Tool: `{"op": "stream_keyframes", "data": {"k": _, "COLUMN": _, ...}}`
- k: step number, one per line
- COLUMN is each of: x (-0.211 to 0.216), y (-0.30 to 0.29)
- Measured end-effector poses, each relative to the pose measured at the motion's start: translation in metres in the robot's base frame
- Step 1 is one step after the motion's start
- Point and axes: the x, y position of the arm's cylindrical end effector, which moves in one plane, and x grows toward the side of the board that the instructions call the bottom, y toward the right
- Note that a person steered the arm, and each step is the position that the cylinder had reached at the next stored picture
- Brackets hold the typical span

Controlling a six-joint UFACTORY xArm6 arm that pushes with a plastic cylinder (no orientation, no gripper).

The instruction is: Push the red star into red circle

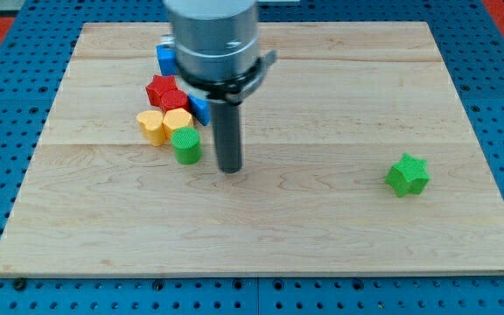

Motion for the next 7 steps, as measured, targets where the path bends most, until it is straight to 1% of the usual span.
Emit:
{"op": "stream_keyframes", "data": {"k": 1, "x": -0.028, "y": 0.009}}
{"op": "stream_keyframes", "data": {"k": 2, "x": -0.094, "y": 0.038}}
{"op": "stream_keyframes", "data": {"k": 3, "x": -0.137, "y": 0.03}}
{"op": "stream_keyframes", "data": {"k": 4, "x": -0.136, "y": -0.031}}
{"op": "stream_keyframes", "data": {"k": 5, "x": -0.119, "y": -0.037}}
{"op": "stream_keyframes", "data": {"k": 6, "x": -0.091, "y": -0.01}}
{"op": "stream_keyframes", "data": {"k": 7, "x": -0.098, "y": -0.001}}
